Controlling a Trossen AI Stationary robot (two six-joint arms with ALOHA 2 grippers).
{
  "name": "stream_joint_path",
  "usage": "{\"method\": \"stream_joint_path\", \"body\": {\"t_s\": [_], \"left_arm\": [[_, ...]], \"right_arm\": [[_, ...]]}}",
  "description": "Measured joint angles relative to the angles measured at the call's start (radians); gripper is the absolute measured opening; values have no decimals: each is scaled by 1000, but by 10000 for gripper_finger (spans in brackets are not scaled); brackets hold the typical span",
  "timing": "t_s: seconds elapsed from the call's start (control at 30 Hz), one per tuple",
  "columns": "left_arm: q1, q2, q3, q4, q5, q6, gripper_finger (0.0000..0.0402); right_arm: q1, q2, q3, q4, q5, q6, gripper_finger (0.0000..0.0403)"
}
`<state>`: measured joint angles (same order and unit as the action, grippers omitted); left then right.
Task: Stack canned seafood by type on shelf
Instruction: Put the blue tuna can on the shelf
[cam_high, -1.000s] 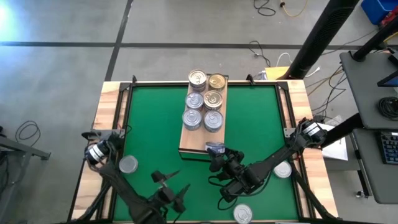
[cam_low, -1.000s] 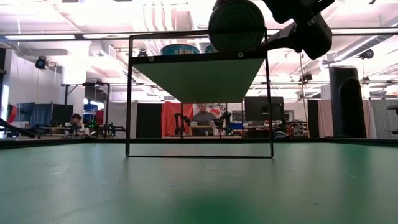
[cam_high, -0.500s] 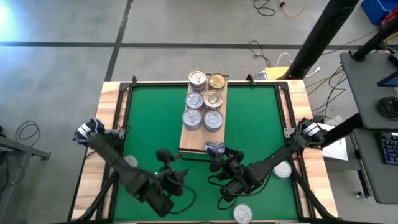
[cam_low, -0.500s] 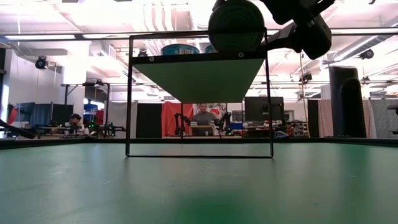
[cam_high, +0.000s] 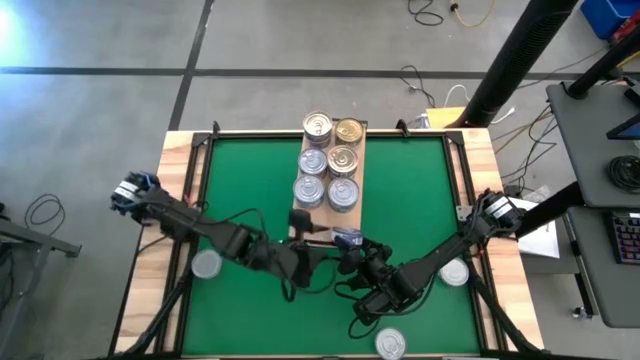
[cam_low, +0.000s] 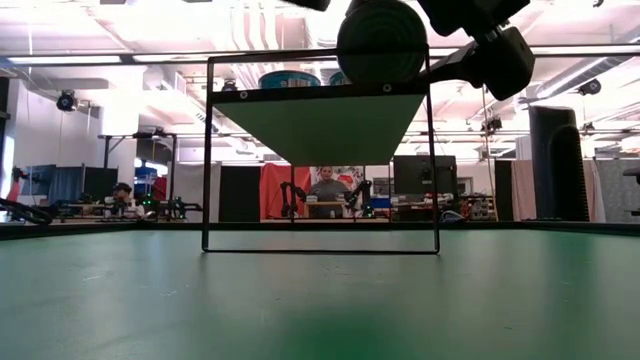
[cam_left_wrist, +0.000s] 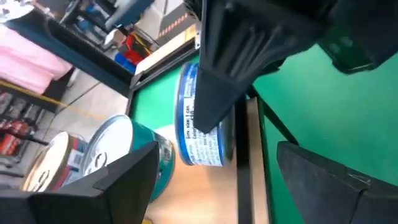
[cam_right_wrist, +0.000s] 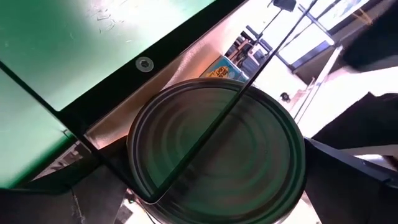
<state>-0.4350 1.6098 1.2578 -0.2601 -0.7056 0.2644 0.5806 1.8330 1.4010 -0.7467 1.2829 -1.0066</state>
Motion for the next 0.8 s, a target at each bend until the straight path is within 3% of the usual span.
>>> {"method": "stream_joint_path", "body": {"t_s": [0.2, 0.43, 0.6, 0.8], "left_arm": [[88, -9, -31, 48, 192, 61, 310], [140, -4, -3, 52, 235, 133, 310], [161, -2, 2, 57, 337, 131, 310], [175, 20, -4, 71, 352, 120, 306]], "right_arm": [[-1, -1, 0, 3, 4, -21, 400], [-5, 1, 0, 6, 9, -111, 400], [-5, 1, 0, 6, 12, -110, 400], [-5, 1, 0, 10, 15, -112, 400]]}}
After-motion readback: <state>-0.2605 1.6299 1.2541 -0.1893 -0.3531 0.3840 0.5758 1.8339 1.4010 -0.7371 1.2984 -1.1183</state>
